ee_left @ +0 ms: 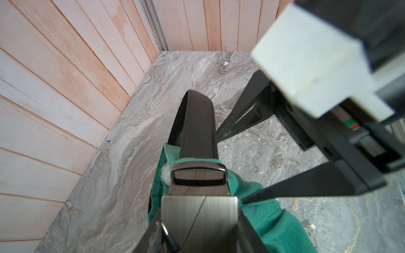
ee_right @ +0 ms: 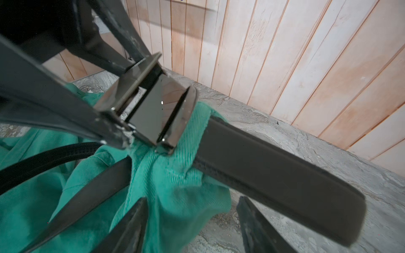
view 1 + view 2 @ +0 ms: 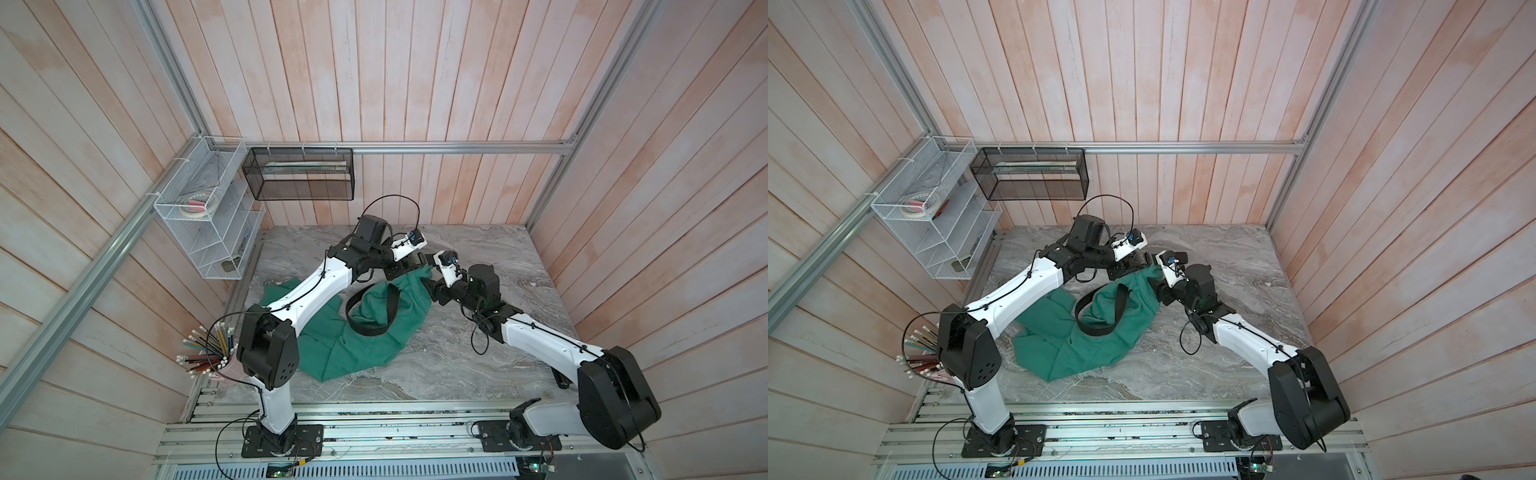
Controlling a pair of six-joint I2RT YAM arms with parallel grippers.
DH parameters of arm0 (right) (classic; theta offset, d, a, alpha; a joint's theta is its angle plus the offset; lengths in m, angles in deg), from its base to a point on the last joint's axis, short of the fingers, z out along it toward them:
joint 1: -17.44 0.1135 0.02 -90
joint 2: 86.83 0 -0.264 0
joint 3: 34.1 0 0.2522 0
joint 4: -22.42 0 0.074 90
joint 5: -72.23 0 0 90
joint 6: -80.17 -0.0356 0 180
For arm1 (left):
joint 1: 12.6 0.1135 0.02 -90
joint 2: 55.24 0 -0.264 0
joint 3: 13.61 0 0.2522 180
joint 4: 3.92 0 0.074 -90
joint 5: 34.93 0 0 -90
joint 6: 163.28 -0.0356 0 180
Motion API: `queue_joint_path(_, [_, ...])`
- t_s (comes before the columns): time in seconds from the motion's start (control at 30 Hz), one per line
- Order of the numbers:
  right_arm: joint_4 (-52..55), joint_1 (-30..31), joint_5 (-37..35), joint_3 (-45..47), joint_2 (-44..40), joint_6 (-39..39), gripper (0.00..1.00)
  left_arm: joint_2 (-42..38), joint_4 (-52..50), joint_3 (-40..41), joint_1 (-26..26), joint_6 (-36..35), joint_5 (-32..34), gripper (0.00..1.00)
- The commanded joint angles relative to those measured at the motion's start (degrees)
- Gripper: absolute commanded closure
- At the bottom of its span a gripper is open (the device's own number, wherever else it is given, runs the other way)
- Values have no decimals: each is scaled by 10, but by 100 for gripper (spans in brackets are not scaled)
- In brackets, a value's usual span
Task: Remove the belt from the trousers
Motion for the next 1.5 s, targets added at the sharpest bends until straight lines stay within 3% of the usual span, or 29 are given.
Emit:
queue_joint_path(0.0, [-46, 11, 13, -27, 25, -27, 31, -40, 52, -1, 1, 34, -37, 100])
queue_joint_path(0.17, [-63, 19, -49, -72, 86, -79, 33, -53, 60, 0, 1, 48, -47, 100])
queue_joint_path(0.3, [-54, 14, -101, -112, 118, -129, 47, -67, 67, 3, 1, 59, -51, 100])
queue_joint_path(0.53, [23, -9, -199, -187, 140, -188, 100, -114, 103, 34, 16, 90, -56, 100])
queue_joint_path(0.73, [34, -79, -206, -200, 130, -236, 100, -170, 177, 108, 44, 132, -59, 100])
queue_joint_path(0.97, [38, -124, -209, -234, 117, -190, 100, -201, 243, 215, 61, 132, -40, 100])
queue_joint_path(1.1, [27, -121, -166, -241, 106, -151, 100, -185, 283, 280, 61, 125, -26, 100])
queue_joint_path(1.27, [29, -82, -118, -223, 88, -72, 100, -151, 332, 336, 61, 126, -19, 79])
queue_joint_path(1.4, [59, -46, -122, -219, 88, -31, 100, -132, 330, 322, 56, 127, -26, 53])
queue_joint_path(1.47, [69, -38, -123, -218, 88, -35, 100, -123, 319, 301, 52, 123, -24, 45])
